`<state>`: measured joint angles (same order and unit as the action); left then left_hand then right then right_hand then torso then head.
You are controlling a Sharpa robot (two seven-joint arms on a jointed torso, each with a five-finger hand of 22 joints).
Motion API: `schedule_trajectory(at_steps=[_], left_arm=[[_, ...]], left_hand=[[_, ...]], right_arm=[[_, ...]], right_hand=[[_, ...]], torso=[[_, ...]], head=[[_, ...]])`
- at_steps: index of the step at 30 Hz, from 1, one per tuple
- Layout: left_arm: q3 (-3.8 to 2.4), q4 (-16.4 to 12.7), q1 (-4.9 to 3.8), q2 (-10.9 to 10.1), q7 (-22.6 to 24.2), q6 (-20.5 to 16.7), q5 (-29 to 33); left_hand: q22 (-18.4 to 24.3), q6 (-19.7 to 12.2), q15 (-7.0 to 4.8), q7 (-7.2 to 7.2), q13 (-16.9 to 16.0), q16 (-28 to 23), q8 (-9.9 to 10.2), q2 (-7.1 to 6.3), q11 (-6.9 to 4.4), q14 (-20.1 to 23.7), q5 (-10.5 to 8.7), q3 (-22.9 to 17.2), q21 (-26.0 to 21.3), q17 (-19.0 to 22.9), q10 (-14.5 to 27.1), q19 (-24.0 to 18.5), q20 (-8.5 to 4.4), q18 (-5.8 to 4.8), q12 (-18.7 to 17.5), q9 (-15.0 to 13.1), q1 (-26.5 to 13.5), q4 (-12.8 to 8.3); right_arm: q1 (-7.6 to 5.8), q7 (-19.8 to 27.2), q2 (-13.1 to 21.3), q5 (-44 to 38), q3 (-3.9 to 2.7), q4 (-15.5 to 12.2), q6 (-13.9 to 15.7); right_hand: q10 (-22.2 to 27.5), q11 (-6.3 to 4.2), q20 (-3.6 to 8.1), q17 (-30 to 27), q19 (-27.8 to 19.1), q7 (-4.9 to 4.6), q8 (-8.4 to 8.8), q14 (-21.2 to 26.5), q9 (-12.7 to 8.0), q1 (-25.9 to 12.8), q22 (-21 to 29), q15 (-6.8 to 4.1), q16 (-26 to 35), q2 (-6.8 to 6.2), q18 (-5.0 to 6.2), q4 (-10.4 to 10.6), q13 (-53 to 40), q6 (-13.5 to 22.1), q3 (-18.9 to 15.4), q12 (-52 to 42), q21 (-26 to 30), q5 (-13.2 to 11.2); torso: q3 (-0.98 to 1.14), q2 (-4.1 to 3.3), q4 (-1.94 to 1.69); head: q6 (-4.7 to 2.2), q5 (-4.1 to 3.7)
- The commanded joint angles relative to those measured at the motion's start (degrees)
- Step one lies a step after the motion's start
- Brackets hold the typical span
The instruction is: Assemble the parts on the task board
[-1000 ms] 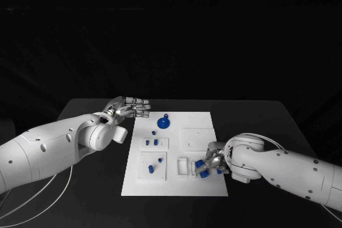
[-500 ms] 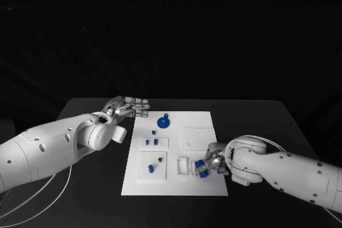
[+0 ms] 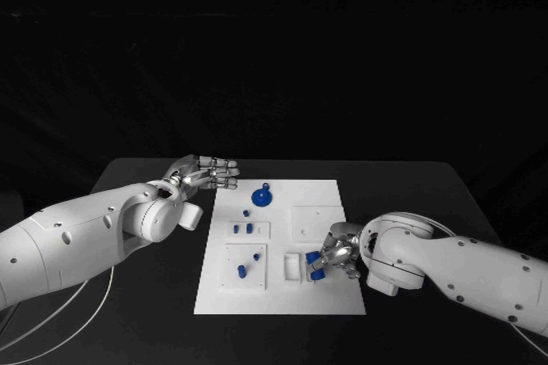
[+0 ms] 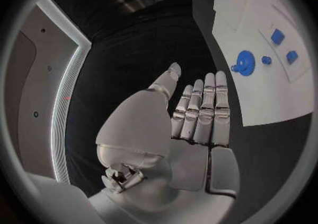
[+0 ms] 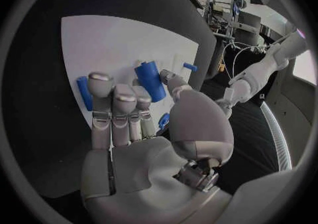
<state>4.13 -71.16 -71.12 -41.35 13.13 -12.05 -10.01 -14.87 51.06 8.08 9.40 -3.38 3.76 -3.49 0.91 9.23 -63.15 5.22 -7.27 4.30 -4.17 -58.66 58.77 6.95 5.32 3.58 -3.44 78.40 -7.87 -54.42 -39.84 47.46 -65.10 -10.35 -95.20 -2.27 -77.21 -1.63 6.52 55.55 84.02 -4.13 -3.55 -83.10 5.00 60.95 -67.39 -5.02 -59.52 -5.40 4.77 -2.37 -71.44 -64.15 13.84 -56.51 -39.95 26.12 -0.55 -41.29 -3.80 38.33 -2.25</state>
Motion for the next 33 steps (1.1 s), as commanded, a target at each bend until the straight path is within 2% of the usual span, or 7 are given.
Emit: schedule_trajectory(at_steps=[1, 8, 11, 13, 20, 26, 33], left_arm=[[-0.03, -0.16, 0.03, 0.15, 0.27, 0.71, 0.23], [-0.02, -0.18, 0.03, 0.23, 0.20, 0.80, 0.23], [-0.02, -0.18, 0.03, 0.25, 0.18, 0.82, 0.23], [-0.01, -0.17, 0.03, 0.26, 0.15, 0.84, 0.23], [0.00, -0.18, 0.02, 0.33, 0.04, 1.05, 0.23], [0.01, -0.18, 0.02, 0.38, -0.07, 1.21, 0.20], [0.01, -0.16, 0.02, 0.41, -0.14, 1.23, 0.14]], left_hand=[[0.10, -0.27, 0.01, -0.06, 0.01, -0.13, -0.07, -0.35, 0.00, 0.26, 0.21, 0.01, 0.37, -0.08, 0.44, 0.20, 0.06, -0.23, 0.15, 0.07, -0.28, 0.38], [0.10, -0.27, 0.01, -0.06, 0.01, -0.13, -0.07, -0.35, 0.00, 0.26, 0.21, 0.01, 0.37, -0.08, 0.44, 0.20, 0.06, -0.23, 0.15, 0.07, -0.28, 0.38], [0.10, -0.27, 0.01, -0.06, 0.01, -0.13, -0.07, -0.35, 0.00, 0.26, 0.21, 0.01, 0.37, -0.08, 0.44, 0.20, 0.06, -0.23, 0.15, 0.07, -0.28, 0.38], [0.10, -0.27, 0.01, -0.06, 0.01, -0.13, -0.07, -0.35, 0.00, 0.26, 0.21, 0.01, 0.37, -0.08, 0.44, 0.20, 0.06, -0.23, 0.15, 0.07, -0.28, 0.38], [0.44, -0.26, 0.04, -0.07, 0.00, -0.12, -0.06, -0.47, 0.03, 0.29, 0.20, 0.00, 0.43, -0.09, 0.47, 0.21, 0.08, -0.24, 0.15, 0.07, -0.33, 0.41], [0.57, -0.23, 0.06, -0.09, 0.01, -0.13, -0.06, -0.52, 0.05, 0.34, 0.23, -0.01, 0.45, -0.08, 0.57, 0.20, 0.09, -0.24, 0.14, 0.07, -0.29, 0.41], [0.69, -0.23, 0.08, -0.12, 0.01, -0.13, -0.06, -0.54, 0.07, 0.40, 0.22, 0.01, 0.45, -0.08, 0.60, 0.17, 0.12, -0.25, 0.15, 0.07, -0.33, 0.45]], right_arm=[[-0.09, -1.56, -0.03, 3.45, -0.12, -0.43, 0.94], [-0.38, -2.18, -1.30, 5.30, -0.19, 0.90, 0.31], [-0.45, -2.49, -1.95, 6.22, 0.00, 1.63, -0.10], [-0.48, -2.73, -2.36, 7.01, 0.21, 2.07, -0.33], [-0.53, -3.24, -3.73, 8.28, 0.98, 3.30, -0.11], [-0.98, -3.47, -4.55, 8.56, 1.83, 4.13, -0.33], [-1.36, -3.31, -5.28, 8.02, 2.43, 4.51, 1.95]], right_hand=[[-0.39, -0.09, 0.11, -0.05, 2.83, 0.10, -0.10, 0.23, 0.02, -0.59, -0.05, -0.36, 0.15, 0.03, 0.13, 0.15, 0.02, -0.45, -0.55, 0.01, -0.12, -0.61], [-0.34, -0.13, 0.13, -0.05, 2.79, 0.21, -0.08, 0.24, 0.07, -0.55, -0.03, -0.37, 0.17, 0.22, 0.09, 0.37, 0.05, -0.78, -1.10, 0.11, -0.04, -1.08], [-0.33, -0.14, 0.13, -0.09, 2.78, 0.22, -0.09, 0.26, 0.08, -0.57, -0.05, -0.38, 0.22, 0.25, 0.08, 0.44, 0.07, -0.81, -1.17, 0.13, -0.06, -1.15], [-0.30, -0.13, 0.12, -0.10, 2.79, 0.22, -0.09, 0.26, 0.08, -0.62, -0.07, -0.36, 0.24, 0.27, 0.07, 0.54, 0.08, -0.82, -1.25, 0.17, -0.10, -1.19], [-0.27, -0.12, 0.13, -0.10, 2.79, 0.24, -0.09, 0.25, 0.12, -0.51, -0.14, -0.36, 0.29, 0.33, 0.04, 1.23, 0.09, -0.87, -2.39, 0.23, -0.01, -1.89], [-0.22, -0.07, 0.11, -0.09, 2.78, 0.22, -0.08, 0.26, 0.15, -0.42, -0.19, -0.35, 0.33, 0.53, 0.06, 1.81, 0.13, -0.83, -3.43, 0.31, 0.04, -3.74], [-0.26, -0.12, 0.13, 0.07, 2.81, 0.29, -0.11, 0.23, 0.19, -0.10, -0.30, -0.38, 0.24, 0.52, 0.06, 1.99, 0.10, -1.02, -3.65, 0.24, -0.06, -3.43]], torso=[[0.05, -0.05, -0.09], [-0.09, -0.02, -0.04], [-0.05, -0.03, -0.06], [0.03, -0.05, -0.09], [-0.03, -0.04, -0.05], [-0.01, -0.03, -0.06], [0.05, -0.06, -0.03]], head=[[0.05, 0.13], [0.10, 0.16], [0.17, 0.21], [0.22, 0.22], [0.33, 0.30], [0.46, 0.29], [0.03, 0.58]])
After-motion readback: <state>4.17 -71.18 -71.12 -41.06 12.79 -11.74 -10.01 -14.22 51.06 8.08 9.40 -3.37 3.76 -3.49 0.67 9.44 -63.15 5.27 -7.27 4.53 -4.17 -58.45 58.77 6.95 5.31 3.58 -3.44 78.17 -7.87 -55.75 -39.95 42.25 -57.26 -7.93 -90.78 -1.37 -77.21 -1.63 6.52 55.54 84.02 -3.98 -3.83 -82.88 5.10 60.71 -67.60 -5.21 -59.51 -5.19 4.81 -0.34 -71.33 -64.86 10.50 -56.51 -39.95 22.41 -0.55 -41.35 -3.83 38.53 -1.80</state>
